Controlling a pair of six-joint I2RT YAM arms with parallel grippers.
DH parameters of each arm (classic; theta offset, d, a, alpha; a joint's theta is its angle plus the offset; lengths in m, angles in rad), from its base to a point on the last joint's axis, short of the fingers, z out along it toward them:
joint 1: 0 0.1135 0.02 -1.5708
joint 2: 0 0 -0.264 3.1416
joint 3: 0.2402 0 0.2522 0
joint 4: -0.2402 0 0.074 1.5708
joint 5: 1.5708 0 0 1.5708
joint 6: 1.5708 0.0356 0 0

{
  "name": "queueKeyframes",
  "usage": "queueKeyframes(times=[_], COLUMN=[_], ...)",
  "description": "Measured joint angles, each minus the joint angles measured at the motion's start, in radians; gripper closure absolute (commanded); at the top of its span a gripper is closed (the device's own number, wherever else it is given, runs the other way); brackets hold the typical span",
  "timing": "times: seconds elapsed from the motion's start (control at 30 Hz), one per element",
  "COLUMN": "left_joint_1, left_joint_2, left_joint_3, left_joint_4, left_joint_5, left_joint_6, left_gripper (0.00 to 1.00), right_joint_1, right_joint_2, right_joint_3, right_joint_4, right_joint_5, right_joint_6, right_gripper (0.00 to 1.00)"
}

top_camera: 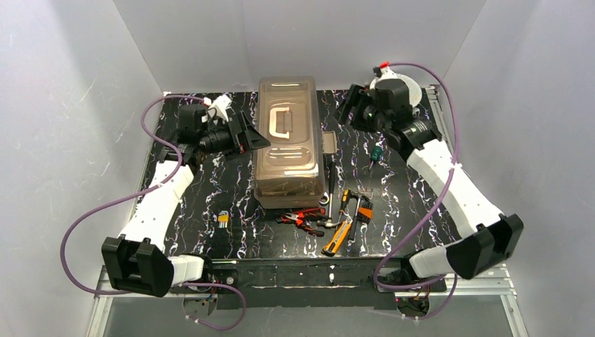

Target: Pack the tool kit

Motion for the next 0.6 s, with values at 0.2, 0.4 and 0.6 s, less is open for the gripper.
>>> queueKeyframes(times=[0.2, 0.4, 0.6], left_joint_1=[-0.002, 0.004, 0.008], left_joint_2=[-0.068, -0.123, -0.146], left_joint_3=[0.111, 0.122, 0.098], left_joint_4=[-0.113, -0.175, -0.184], left_joint_5=[-0.138, -0.310, -0.389], left_joint_6=[0.044, 0.060, 0.141], left_gripper=[0.02, 0.02, 0.02], right_joint_1=[0.085, 0.127, 0.135], right_joint_2=[0.115, 0.192, 0.280], right_joint_3=[0.201, 0.342, 0.468], right_joint_4=[-0.107, -0.192, -0.233], right_joint_5=[0.064, 0.076, 0.035], right_joint_6=[-0.018, -0.056, -0.123], right_gripper=[0.24, 0.24, 0.23])
